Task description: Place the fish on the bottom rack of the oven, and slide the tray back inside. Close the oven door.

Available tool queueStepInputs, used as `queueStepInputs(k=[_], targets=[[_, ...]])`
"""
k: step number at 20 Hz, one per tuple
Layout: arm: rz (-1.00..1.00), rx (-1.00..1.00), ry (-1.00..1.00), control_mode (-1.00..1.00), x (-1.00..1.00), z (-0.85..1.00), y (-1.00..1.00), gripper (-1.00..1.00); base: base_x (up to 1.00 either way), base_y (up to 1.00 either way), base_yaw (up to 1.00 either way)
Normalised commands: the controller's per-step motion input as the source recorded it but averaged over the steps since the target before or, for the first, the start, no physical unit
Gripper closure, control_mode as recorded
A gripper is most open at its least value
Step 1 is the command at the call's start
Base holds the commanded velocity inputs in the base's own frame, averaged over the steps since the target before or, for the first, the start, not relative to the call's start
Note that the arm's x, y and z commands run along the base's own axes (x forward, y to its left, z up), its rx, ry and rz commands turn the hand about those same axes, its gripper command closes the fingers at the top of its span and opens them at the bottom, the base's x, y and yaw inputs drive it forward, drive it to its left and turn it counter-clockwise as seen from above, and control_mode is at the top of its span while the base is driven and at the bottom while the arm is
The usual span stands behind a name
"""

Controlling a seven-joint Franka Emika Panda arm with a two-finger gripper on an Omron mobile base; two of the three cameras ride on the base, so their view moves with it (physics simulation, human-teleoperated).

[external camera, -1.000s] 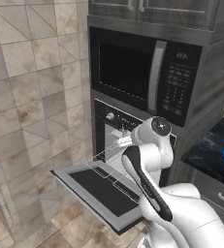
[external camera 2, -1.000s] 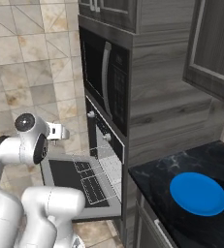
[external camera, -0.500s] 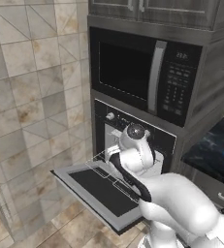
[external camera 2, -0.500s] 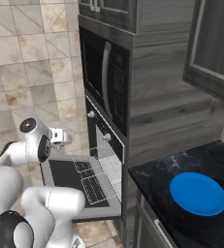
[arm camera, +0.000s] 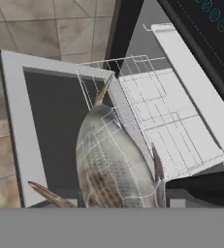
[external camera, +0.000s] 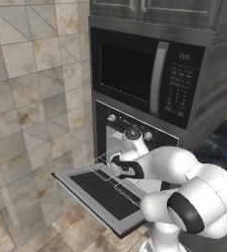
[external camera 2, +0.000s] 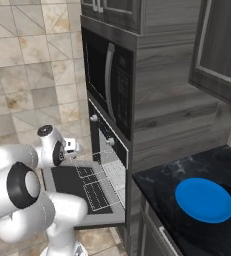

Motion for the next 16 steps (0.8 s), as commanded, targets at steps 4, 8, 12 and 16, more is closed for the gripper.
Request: queueStepInputs(k=[4,8,12,16], targets=[[0.00,-0.08,0.23,-1.00,0.16,-0.55,-0.05,1.00,0.00,0.00,0.00],[0.00,-0.11,0.12,-1.00,0.19,-0.56,0.00,1.00,0.00,0.00,0.00],[0.00,-0.06,0.03,-1.00,0.27,-0.37,-0.03,1.00,0.00,0.00,0.00],[0.00,-0.05,0.00,-1.00,0.37,-0.37,-0.02,1.00,0.00,0.00,0.00]])
